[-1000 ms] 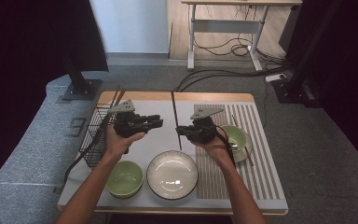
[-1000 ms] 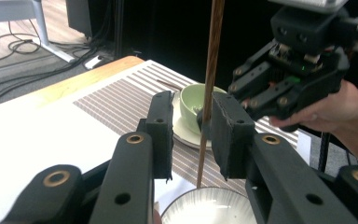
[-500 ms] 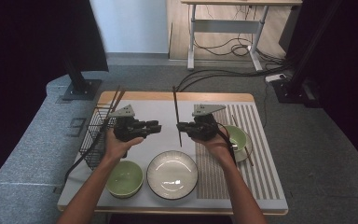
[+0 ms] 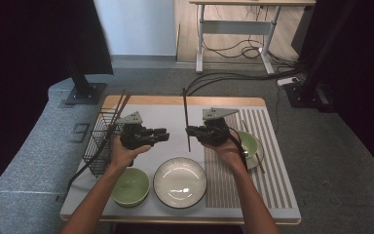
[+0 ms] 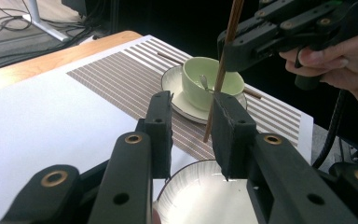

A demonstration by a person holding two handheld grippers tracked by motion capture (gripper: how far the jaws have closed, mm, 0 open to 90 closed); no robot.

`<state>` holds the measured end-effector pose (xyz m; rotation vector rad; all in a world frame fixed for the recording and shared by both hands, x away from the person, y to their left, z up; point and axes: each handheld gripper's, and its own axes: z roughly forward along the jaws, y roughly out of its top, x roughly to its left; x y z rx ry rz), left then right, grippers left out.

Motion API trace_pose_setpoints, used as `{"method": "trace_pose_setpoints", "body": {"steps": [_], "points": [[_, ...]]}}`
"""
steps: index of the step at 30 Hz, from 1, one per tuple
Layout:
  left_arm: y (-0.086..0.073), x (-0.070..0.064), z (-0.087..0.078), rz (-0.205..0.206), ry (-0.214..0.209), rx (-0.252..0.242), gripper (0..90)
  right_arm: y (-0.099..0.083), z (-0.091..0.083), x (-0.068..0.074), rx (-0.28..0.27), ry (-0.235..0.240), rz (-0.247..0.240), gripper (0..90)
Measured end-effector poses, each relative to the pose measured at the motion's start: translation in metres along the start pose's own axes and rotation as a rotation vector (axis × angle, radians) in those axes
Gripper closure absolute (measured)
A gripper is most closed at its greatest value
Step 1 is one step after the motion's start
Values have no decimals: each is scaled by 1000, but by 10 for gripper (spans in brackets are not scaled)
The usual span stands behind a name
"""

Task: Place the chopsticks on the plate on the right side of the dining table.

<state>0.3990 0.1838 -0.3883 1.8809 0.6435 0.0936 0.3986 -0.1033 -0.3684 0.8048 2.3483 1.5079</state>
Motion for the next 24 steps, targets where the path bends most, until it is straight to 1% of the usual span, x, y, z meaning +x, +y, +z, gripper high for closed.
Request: {"method": "trace_pose_setpoints", "body": {"steps": [19,24], "points": [[-1,1,6,-7,-4,18,684,11,1,2,-15,-2,-7,847],[1,-1,9,3,-9,27,683,16,1,4,-24,3,-12,847]]}}
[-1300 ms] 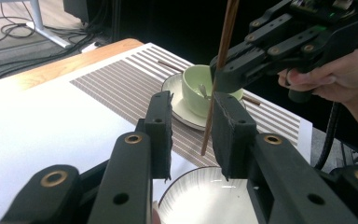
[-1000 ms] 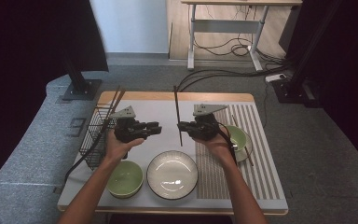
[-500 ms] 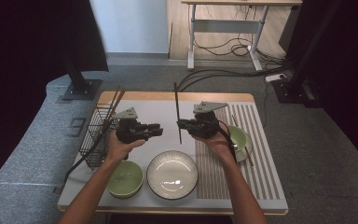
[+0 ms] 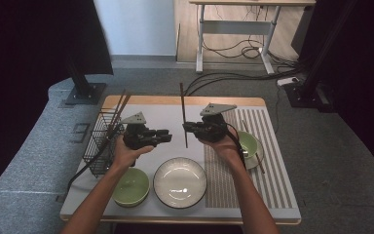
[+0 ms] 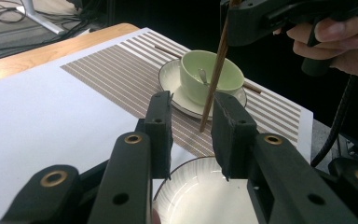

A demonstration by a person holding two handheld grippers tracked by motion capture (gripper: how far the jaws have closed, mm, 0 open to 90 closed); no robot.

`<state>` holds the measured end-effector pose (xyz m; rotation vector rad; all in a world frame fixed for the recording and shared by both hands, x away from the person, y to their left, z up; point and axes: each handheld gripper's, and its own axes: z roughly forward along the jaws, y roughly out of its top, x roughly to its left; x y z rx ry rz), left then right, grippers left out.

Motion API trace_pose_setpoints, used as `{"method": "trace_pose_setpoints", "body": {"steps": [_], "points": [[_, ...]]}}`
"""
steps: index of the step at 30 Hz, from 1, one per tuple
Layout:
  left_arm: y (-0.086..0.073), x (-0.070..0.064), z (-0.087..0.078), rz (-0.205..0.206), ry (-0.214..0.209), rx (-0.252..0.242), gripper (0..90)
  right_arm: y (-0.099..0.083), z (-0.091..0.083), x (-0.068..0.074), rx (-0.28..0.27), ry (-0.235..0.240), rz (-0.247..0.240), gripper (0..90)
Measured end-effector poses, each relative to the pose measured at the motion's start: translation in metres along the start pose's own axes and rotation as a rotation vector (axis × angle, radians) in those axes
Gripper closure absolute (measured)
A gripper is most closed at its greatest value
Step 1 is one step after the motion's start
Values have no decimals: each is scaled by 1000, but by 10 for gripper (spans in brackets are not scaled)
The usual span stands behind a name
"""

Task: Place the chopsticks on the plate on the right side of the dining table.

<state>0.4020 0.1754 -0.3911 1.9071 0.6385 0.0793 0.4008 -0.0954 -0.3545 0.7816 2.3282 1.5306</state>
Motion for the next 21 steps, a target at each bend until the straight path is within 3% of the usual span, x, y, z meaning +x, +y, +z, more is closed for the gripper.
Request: {"method": "trace_pose_setpoints", "body": {"steps": [21], "points": [[7,-4,8,14,-19,19,677,9,2,5,-15,5,-9,847]]}}
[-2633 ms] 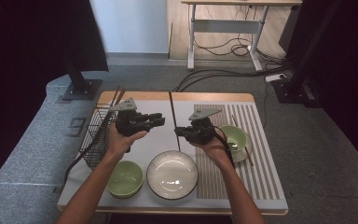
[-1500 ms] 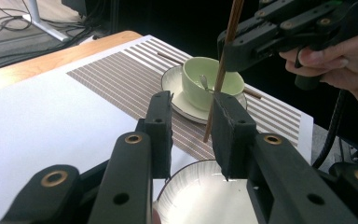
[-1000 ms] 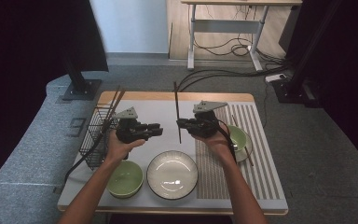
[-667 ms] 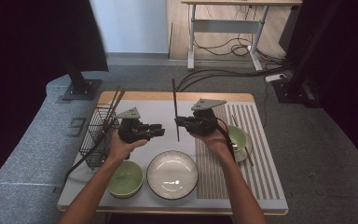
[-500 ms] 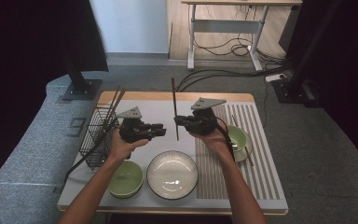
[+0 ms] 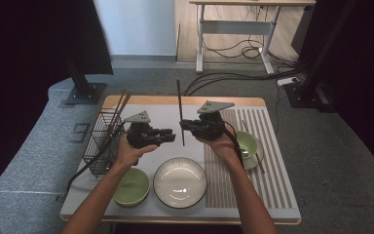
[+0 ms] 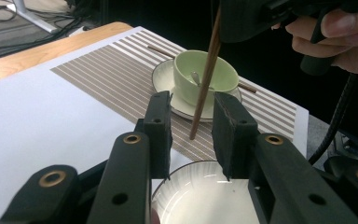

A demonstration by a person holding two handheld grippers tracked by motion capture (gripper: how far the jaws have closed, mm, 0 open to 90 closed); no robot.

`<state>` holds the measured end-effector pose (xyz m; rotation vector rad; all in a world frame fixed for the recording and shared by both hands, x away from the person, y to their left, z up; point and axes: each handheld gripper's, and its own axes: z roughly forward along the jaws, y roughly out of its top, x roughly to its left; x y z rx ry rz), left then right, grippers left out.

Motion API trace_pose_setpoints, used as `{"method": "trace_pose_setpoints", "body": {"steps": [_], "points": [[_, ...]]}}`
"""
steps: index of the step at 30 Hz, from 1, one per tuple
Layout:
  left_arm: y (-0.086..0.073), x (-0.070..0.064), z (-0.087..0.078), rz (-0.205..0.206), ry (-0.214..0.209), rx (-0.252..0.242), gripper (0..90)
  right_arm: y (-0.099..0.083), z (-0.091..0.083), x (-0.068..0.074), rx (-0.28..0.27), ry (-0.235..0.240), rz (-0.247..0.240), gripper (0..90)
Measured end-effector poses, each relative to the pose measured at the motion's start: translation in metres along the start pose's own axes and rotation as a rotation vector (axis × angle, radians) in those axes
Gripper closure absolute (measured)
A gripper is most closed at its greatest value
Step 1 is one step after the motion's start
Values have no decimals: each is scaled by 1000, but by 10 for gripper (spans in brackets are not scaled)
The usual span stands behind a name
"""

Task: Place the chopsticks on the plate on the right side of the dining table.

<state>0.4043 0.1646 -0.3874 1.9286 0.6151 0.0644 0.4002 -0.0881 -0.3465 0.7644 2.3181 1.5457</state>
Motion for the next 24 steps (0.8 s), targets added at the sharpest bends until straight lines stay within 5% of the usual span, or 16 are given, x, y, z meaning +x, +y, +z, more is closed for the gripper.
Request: {"method": "trace_pose_setpoints", "body": {"steps": [24], "points": [[0,0,11,11,-4,25,675,2,6,4,-6,10,2,847]]}}
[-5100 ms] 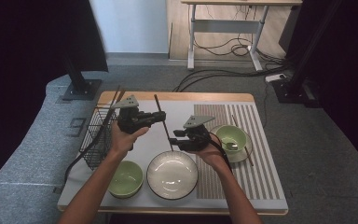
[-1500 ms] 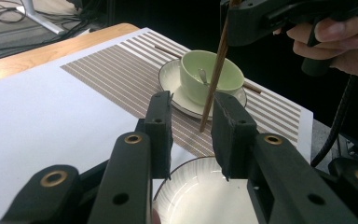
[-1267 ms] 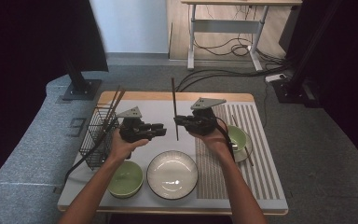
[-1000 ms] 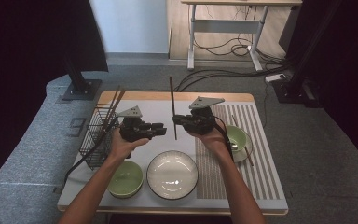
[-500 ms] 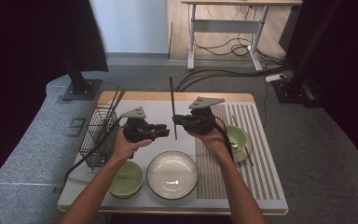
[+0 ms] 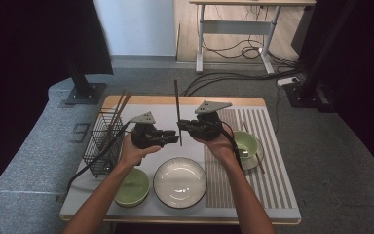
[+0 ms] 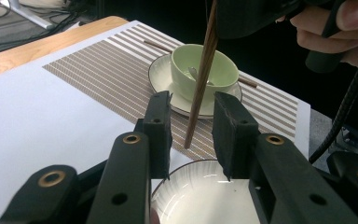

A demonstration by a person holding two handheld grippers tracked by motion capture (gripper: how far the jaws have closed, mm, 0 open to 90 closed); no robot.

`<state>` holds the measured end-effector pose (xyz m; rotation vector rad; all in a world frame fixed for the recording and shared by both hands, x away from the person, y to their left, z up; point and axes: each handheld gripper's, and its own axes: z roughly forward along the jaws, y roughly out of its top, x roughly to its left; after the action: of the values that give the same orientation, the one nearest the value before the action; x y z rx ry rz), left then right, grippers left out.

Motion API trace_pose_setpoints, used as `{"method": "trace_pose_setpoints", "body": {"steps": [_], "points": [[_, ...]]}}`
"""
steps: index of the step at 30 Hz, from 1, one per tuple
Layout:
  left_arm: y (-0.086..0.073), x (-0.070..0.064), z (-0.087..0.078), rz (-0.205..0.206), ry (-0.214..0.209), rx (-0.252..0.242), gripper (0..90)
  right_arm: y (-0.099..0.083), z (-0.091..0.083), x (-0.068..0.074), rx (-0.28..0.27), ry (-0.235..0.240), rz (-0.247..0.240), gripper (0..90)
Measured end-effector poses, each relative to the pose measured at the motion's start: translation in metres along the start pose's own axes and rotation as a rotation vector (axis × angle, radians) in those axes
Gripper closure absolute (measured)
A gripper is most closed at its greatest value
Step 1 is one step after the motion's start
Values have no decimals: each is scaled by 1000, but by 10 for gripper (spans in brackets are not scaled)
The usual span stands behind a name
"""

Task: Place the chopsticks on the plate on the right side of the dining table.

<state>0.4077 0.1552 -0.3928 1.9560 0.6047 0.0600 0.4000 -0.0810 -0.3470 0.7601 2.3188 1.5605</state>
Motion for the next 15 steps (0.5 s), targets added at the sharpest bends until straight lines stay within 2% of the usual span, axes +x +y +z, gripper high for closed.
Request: {"method": "trace_pose_setpoints", "body": {"steps": [9,15], "points": [[-1,2,6,-5,1,9,680,0,3,1,-3,5,4,847],[-1,0,11,10,3,15,696,0,3,2,-9,13,7,847]]}}
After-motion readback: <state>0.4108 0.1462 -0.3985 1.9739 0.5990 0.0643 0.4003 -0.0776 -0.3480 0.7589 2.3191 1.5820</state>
